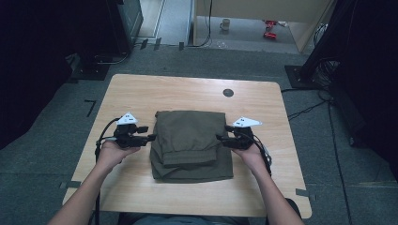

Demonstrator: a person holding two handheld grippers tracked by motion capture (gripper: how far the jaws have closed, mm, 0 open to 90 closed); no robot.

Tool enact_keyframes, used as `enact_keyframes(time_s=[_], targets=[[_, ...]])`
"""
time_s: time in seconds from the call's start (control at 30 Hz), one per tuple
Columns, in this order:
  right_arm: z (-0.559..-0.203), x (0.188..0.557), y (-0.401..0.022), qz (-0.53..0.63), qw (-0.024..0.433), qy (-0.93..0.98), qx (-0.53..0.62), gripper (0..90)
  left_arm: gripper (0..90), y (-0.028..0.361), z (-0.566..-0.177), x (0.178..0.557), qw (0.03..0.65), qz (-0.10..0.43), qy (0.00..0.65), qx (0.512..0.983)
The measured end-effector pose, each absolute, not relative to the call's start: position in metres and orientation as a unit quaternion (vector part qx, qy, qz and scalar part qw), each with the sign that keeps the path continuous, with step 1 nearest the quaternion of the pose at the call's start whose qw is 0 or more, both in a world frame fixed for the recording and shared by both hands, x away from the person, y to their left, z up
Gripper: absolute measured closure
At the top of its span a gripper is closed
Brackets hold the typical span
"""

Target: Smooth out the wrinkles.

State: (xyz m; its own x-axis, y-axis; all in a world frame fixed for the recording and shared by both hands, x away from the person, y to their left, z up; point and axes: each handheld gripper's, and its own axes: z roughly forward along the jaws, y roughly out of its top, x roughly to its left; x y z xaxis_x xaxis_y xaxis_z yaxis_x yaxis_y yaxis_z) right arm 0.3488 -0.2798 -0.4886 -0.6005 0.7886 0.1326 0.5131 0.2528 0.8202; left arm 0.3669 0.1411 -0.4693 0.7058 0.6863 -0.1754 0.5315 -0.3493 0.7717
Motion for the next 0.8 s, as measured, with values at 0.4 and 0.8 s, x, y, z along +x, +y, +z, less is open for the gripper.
enact_keyframes(time_s=[0.4, 0.8], targets=[[-0.495, 0.36, -0.306, 0.439, 0.173, 0.76, 0.447, 37.8, 40.8, 0.163, -0.481, 0.381, 0.418, 0.116, 0.391, 0.812], [-0.502, 0.368, -0.329, 0.418, 0.195, 0.748, 0.477, 34.5, 39.5, 0.184, -0.49, 0.39, 0.403, 0.133, 0.413, 0.806]])
